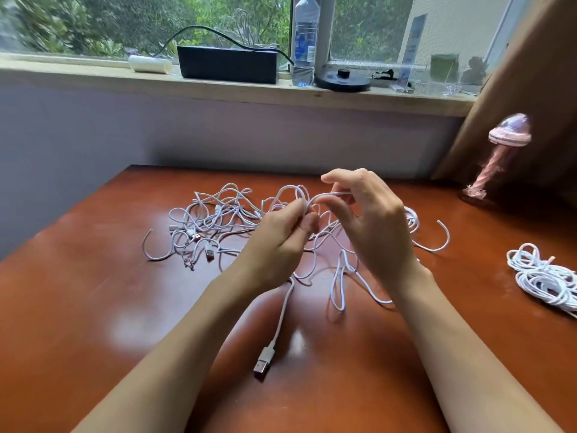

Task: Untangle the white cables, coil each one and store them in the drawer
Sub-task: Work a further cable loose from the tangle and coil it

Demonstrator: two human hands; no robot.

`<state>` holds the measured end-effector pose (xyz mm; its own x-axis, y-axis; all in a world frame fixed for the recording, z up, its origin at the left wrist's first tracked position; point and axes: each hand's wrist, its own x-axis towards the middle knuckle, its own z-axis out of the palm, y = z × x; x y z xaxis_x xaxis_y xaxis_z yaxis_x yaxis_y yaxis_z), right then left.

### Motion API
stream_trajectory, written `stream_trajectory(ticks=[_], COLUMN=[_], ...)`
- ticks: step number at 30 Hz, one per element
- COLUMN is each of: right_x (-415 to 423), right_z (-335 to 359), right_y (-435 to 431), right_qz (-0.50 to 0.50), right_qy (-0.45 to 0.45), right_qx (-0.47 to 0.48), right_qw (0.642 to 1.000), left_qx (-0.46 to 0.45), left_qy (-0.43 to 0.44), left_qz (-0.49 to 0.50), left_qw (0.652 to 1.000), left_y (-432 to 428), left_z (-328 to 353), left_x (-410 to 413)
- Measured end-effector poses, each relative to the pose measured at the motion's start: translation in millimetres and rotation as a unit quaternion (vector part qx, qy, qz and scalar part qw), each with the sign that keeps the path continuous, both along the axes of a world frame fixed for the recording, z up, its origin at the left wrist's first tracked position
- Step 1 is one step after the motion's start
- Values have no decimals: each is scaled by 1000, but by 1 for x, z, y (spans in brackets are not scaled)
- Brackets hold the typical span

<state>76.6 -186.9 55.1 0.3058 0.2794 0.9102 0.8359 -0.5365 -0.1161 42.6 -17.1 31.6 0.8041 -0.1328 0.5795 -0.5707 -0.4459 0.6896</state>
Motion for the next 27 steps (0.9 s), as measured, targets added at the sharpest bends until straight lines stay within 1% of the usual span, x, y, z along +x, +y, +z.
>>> stream_trajectory(ticks=[4,11,14,16,18,20,22,25,27], right_x=[2,5,8,10,12,14,15,14,13], right_z=[0,-2,-4,-6,-7,-8,-9,-12,-15], right_y=[-5,-9,-9,-9,-8,-8,-9,-7,-5], right_qz=[-7,-31,2,21,37,51,44,34,31], right_qy=[6,36,92,124,142,173,200,223,230], right_qx=[24,36,20,1,-26,-38,-38,-50,-56], right_qw=[1000,998,996,992,989,983,978,973,971], left_qx=[-57,-130,-169,-178,-205,-257,-315,-389,-425], left_qy=[71,144,163,169,193,223,240,230,216], left_qz=[-107,-202,-232,-233,-224,-226,-248,-295,-314], left_qw=[990,960,944,941,933,913,884,842,821], left_y=[-4,-5,-7,-8,-8,-7,-6,-5,-4], left_z=[2,6,8,9,9,11,14,16,18], left_x=[-5,-11,-13,-14,-14,-15,-15,-14,-15])
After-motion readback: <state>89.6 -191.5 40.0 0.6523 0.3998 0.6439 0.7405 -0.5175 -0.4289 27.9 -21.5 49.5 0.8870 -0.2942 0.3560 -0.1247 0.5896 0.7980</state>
